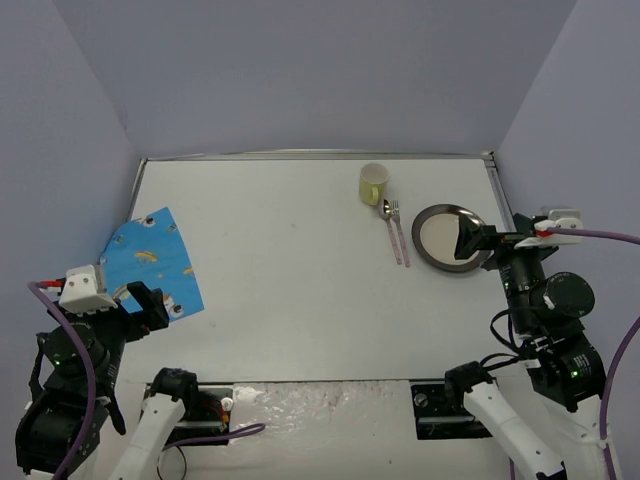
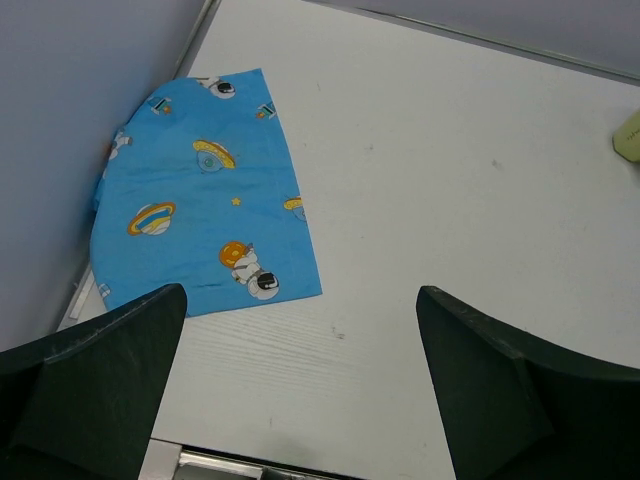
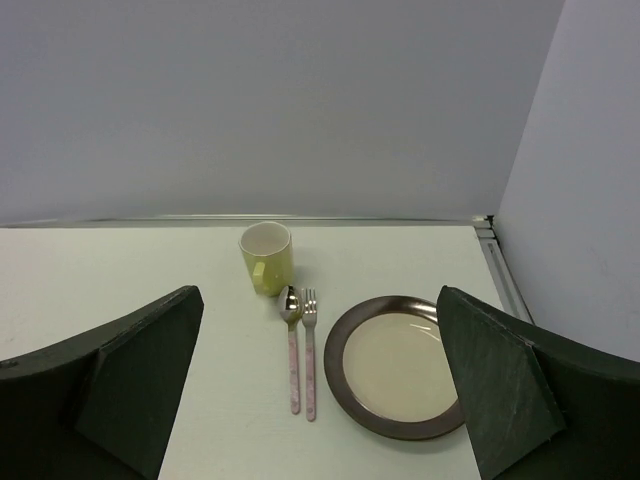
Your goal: Set the dinner table for one person
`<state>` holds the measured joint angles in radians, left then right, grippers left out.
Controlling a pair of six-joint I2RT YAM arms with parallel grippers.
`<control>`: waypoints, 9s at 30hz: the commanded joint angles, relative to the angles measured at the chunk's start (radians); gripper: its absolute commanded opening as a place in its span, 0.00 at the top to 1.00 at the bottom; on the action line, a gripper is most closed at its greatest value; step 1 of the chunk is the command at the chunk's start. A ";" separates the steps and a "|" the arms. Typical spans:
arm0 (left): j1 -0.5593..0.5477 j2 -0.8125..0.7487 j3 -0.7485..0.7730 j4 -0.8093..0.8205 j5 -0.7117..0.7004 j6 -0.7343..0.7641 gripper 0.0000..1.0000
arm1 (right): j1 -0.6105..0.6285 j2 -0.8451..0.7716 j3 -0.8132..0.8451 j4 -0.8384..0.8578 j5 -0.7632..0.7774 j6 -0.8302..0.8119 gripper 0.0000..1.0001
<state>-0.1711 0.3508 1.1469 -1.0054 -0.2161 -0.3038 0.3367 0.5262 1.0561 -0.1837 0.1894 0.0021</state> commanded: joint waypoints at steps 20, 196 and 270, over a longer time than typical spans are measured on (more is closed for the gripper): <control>-0.002 0.725 -0.058 0.189 0.162 -0.277 0.03 | 0.008 0.251 -0.109 -0.004 -0.285 0.300 0.00; -0.146 0.865 0.070 0.279 0.158 -0.339 0.03 | 0.163 0.822 0.274 -0.152 -0.508 0.087 0.11; 0.211 0.873 -0.501 0.562 0.360 -0.406 0.38 | 0.272 1.713 0.571 0.219 -0.261 -0.058 1.00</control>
<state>0.0360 1.1803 0.6064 -0.5544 0.1009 -0.7248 0.6435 2.3017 1.6825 0.0948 -0.1326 -0.0671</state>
